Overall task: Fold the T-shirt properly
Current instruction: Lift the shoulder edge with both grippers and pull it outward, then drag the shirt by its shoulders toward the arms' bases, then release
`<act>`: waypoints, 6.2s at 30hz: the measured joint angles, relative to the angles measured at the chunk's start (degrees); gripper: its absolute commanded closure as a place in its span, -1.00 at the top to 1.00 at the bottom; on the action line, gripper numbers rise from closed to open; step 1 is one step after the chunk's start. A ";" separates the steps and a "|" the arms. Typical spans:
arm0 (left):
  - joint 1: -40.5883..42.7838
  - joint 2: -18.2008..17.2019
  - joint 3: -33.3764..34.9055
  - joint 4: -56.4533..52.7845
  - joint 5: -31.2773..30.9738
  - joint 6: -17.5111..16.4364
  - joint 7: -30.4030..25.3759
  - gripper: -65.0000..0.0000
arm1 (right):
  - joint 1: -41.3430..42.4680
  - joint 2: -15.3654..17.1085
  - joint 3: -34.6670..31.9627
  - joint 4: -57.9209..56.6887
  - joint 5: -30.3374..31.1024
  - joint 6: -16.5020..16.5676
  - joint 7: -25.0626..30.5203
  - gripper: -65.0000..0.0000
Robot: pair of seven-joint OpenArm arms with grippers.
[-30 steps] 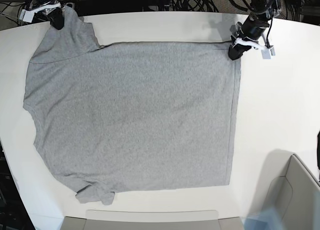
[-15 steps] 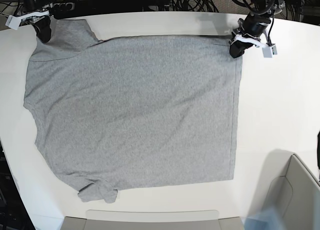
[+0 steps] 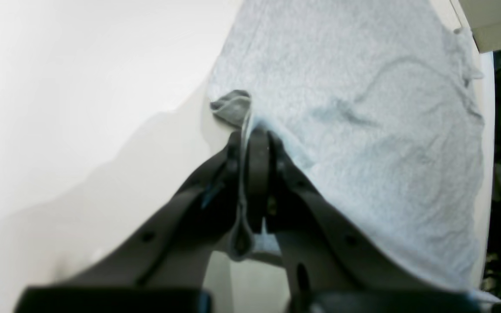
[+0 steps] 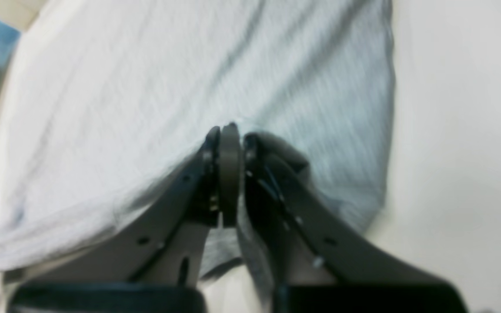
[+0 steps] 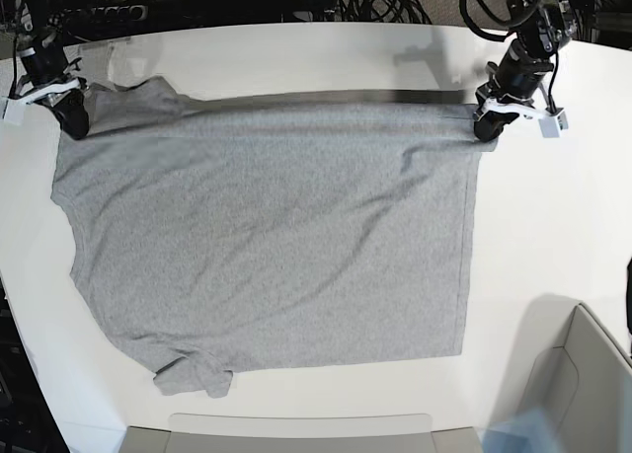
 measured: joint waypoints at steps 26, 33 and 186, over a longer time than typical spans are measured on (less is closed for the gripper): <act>-18.73 0.28 5.14 -10.43 7.85 10.03 1.88 -1.00 | 42.36 -15.87 13.62 -12.57 -51.36 21.29 -27.71 -1.00; -21.99 0.15 5.14 -10.45 7.72 11.08 1.99 -1.00 | 46.62 -15.93 13.31 -16.52 -55.52 22.60 -27.19 -1.00; -7.28 -6.84 5.09 -4.46 16.46 3.85 16.65 -1.00 | 37.24 -24.59 27.36 -11.06 -80.94 29.92 -31.74 -1.00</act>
